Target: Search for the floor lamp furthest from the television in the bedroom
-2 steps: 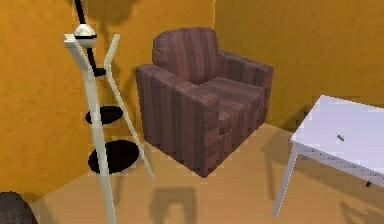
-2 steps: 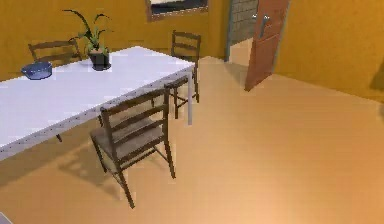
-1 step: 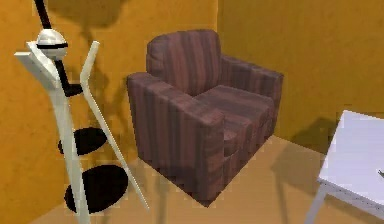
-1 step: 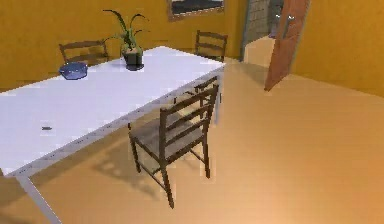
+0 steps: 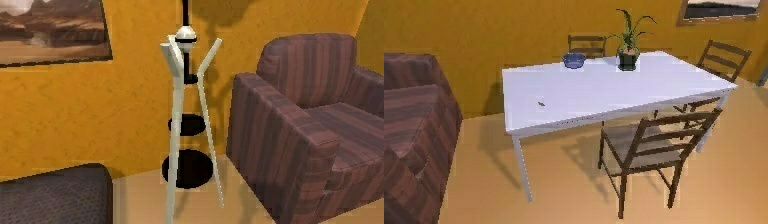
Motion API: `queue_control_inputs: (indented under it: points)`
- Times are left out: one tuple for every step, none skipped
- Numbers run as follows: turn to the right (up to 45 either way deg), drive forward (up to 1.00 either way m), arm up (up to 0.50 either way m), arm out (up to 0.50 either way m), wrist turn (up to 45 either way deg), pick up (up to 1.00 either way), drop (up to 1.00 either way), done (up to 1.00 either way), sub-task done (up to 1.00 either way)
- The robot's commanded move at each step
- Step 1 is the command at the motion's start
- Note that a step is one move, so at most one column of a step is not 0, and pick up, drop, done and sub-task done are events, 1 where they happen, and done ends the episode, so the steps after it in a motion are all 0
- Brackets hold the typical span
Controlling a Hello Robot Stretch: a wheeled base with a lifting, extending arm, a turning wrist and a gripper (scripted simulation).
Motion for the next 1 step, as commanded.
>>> queue_control_inputs:
  points:
    - [0.0, 0.0, 0.0, 0.0, 0.0, 0.0, 0.0, 1.0, 0.0]
